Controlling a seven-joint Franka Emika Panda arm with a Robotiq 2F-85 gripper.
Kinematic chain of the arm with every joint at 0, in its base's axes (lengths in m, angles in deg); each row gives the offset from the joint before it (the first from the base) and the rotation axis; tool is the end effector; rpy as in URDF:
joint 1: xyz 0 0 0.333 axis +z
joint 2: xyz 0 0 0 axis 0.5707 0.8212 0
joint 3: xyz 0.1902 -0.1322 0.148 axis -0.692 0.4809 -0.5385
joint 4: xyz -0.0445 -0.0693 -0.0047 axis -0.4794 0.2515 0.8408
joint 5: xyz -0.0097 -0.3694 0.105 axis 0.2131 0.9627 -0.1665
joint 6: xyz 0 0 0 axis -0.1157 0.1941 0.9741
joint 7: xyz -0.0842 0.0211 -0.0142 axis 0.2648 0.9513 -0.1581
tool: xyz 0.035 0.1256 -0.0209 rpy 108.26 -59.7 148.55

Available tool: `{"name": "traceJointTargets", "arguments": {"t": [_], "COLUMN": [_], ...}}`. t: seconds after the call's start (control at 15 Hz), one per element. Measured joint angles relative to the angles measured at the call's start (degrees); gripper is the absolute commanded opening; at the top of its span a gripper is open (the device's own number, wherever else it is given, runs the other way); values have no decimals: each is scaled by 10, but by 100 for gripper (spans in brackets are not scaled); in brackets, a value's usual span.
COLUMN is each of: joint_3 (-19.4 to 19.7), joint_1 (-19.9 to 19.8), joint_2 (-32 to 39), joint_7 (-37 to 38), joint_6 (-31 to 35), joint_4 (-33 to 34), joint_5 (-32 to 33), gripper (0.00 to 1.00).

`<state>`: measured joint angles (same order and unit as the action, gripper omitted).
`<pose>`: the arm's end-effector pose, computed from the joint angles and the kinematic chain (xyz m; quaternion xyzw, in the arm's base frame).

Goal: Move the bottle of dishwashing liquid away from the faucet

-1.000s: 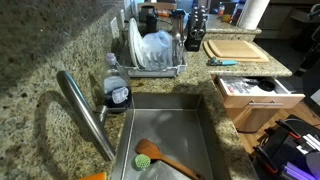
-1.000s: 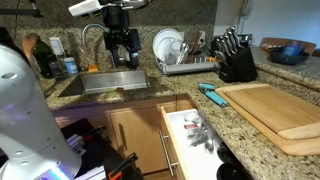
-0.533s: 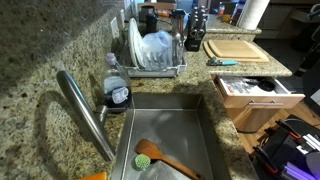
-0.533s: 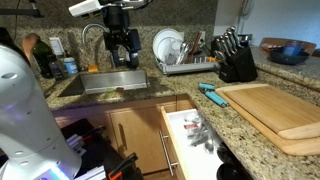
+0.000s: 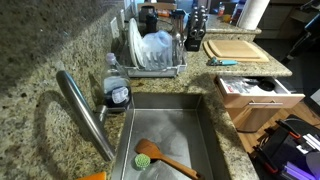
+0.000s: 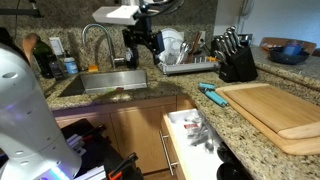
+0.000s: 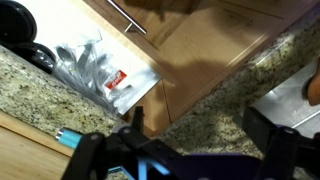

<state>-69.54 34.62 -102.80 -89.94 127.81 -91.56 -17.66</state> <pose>0.3450 -0.0928 0.3991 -0.9900 -0.0760 -0.1132 0.0349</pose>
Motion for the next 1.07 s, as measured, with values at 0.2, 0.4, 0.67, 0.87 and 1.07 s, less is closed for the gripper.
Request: {"name": "traceJointTargets", "arguments": {"t": [0.2, 0.4, 0.67, 0.87, 1.07], "joint_3": [102, 144, 132, 153, 216], "joint_1": [63, 143, 138, 93, 82], "joint_2": [99, 187, 207, 183, 204], "joint_7": [-74, -125, -126, -152, -206], "joint_6": [106, 136, 135, 58, 20], "joint_4": [9, 29, 42, 67, 82], "joint_5": [-97, -190, -227, -295, -404], "gripper": [100, 100, 100, 100, 100]}}
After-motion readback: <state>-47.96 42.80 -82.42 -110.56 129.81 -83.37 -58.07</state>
